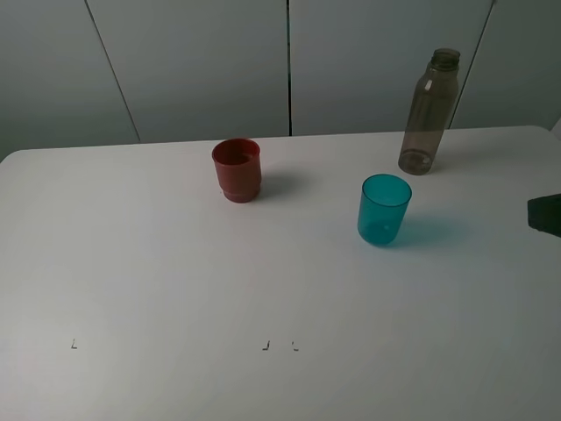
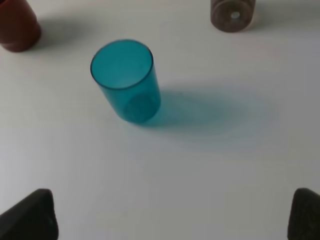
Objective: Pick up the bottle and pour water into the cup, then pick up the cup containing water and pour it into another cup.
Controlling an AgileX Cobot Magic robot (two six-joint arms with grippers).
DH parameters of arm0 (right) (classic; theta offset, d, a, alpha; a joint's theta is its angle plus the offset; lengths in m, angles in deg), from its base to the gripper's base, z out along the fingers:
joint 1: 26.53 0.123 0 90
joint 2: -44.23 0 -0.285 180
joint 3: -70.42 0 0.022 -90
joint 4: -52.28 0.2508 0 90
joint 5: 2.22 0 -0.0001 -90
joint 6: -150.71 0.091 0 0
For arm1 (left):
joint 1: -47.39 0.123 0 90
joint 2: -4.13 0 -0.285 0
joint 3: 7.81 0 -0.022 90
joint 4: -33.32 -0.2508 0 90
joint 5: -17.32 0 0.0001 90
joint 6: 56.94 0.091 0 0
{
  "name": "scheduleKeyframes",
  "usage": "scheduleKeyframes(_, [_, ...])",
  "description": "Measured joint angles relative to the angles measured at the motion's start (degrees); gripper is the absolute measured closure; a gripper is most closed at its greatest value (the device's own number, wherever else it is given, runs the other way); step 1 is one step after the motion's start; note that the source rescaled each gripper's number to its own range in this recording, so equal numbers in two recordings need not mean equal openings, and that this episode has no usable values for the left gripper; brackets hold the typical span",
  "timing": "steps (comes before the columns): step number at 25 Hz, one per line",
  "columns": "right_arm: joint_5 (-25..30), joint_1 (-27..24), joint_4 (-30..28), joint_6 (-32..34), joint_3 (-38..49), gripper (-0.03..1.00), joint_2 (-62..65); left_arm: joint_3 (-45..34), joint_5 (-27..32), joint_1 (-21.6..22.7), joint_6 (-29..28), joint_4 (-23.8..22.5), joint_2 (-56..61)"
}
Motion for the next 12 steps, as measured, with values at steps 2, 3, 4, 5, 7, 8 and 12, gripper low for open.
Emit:
scheduleKeyframes(2, [2.5, 0.0, 0.0, 0.1, 0.0, -0.03, 4.6, 0.0, 0.0, 0.0, 0.0, 0.0, 0.0])
scheduleKeyframes(3, [2.7, 0.0, 0.0, 0.1, 0.0, -0.03, 6.7, 0.0, 0.0, 0.0, 0.0, 0.0, 0.0])
scheduleKeyframes(4, [3.2, 0.0, 0.0, 0.1, 0.0, -0.03, 8.2, 0.0, 0.0, 0.0, 0.0, 0.0, 0.0])
scheduleKeyframes(5, [3.5, 0.0, 0.0, 0.1, 0.0, -0.03, 9.9, 0.0, 0.0, 0.0, 0.0, 0.0, 0.0])
scheduleKeyframes(7, [4.2, 0.0, 0.2, 0.1, 0.0, -0.03, 12.6, 0.0, 0.0, 0.0, 0.0, 0.0, 0.0])
scheduleKeyframes(8, [5.1, 0.0, 0.5, 0.1, -0.3, -0.03, 13.5, 0.0, 0.0, 0.0, 0.0, 0.0, 0.0])
scheduleKeyframes(12, [12.8, 0.0, 1.0, -3.0, -1.3, -0.03, 16.0, 0.0, 0.0, 0.0, 0.0, 0.0, 0.0])
